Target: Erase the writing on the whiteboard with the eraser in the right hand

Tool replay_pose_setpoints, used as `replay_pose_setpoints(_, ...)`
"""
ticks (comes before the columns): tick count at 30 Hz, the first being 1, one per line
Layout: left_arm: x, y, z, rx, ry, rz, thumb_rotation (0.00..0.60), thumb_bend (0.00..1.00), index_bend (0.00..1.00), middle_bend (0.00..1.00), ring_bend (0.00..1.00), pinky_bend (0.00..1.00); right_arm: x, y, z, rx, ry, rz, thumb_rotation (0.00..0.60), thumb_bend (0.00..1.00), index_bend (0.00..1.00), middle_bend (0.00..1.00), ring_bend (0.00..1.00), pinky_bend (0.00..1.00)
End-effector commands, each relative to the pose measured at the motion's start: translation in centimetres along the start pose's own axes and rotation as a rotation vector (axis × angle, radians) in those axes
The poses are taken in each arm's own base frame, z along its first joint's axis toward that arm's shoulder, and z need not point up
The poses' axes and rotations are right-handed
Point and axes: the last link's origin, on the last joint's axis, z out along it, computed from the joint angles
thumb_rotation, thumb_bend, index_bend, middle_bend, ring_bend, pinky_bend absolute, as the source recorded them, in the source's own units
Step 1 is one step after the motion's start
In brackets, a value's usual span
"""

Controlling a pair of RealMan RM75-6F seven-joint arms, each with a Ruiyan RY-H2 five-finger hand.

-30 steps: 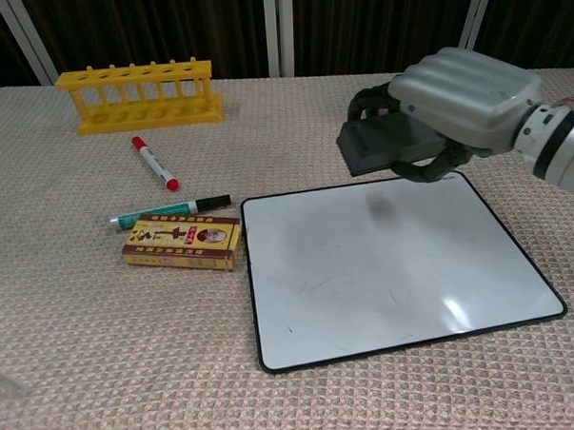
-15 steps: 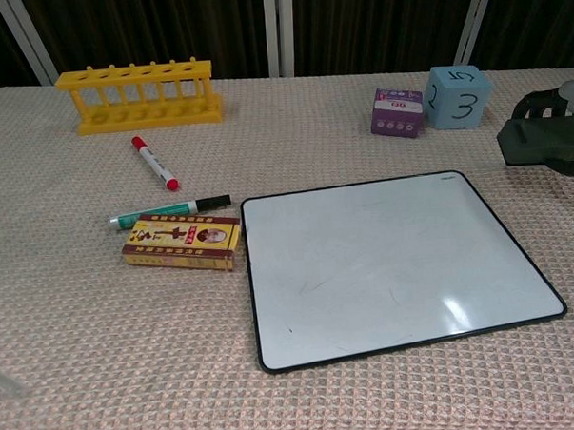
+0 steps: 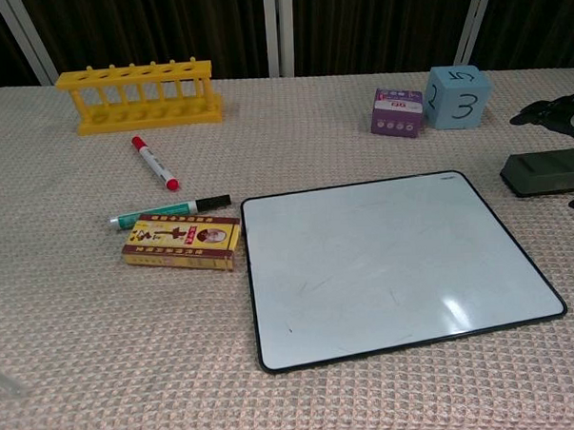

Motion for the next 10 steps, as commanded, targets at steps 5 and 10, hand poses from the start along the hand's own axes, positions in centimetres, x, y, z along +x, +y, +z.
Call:
replay_pose_setpoints(5,0.7,-0.2,-0.3,0.005,0.029,0.004,0.6,0.16,0.24,0.22,0.15,0.25,3.0,1.5,-8.7,0.017,0.226,0.018,0.6,0.11,0.0,0.0,0.0,0.0)
replay_pose_setpoints(10,1.0,-0.3,-0.4,0.01,0.044,0.009,0.6,0.16,0.24,0.22,0.15,0.25,3.5,4.5,-14.3,-0.19,0.31,0.027,0.6,0.12,0.0,0.0,0.0,0.0)
